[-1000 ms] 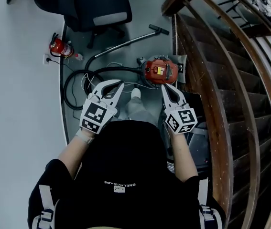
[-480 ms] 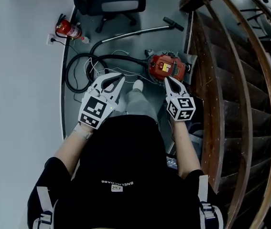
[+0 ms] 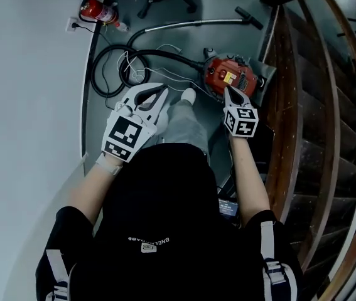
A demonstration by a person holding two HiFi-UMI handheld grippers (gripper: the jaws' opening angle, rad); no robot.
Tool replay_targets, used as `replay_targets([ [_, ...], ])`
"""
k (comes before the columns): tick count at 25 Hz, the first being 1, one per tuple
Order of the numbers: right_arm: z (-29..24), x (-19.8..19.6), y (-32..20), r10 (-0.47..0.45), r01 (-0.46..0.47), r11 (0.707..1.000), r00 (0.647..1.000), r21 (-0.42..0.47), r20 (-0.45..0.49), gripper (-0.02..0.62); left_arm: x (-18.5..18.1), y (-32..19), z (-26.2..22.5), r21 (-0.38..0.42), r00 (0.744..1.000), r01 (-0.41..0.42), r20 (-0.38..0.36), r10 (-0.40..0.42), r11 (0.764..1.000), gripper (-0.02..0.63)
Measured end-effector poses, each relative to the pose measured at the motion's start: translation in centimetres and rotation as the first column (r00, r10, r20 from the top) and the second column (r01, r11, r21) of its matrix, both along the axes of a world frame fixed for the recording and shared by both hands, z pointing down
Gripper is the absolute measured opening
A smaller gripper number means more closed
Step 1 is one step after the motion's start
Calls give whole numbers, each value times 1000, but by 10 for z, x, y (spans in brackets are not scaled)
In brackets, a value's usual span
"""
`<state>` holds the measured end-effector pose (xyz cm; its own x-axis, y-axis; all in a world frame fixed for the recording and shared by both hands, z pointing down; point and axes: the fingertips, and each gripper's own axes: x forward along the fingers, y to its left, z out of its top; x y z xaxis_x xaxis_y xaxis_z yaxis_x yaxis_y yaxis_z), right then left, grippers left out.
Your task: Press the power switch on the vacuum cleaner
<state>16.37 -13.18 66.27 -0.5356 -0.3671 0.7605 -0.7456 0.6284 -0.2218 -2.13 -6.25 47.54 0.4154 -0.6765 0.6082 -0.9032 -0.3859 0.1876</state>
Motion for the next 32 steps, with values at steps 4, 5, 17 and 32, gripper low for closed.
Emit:
replay_targets([
  [4, 49, 6, -6, -4, 3, 999, 999, -43, -35, 29, 2, 0, 19, -33, 1000, 18, 17, -18, 999, 14],
  [5, 60, 9, -7, -5, 3, 999, 999, -54, -43, 29, 3, 1, 24, -41, 1000, 23, 20, -22, 999, 15],
  [17, 178, 21, -29, -16, -4, 986, 993, -165, -119, 29, 6, -6, 76, -128, 997, 62, 56, -55, 990, 15],
  [32, 298, 44, -48, -75, 7, 955, 974, -298, -216, 29, 32, -25, 131, -203, 996, 73, 63, -61, 977, 15],
])
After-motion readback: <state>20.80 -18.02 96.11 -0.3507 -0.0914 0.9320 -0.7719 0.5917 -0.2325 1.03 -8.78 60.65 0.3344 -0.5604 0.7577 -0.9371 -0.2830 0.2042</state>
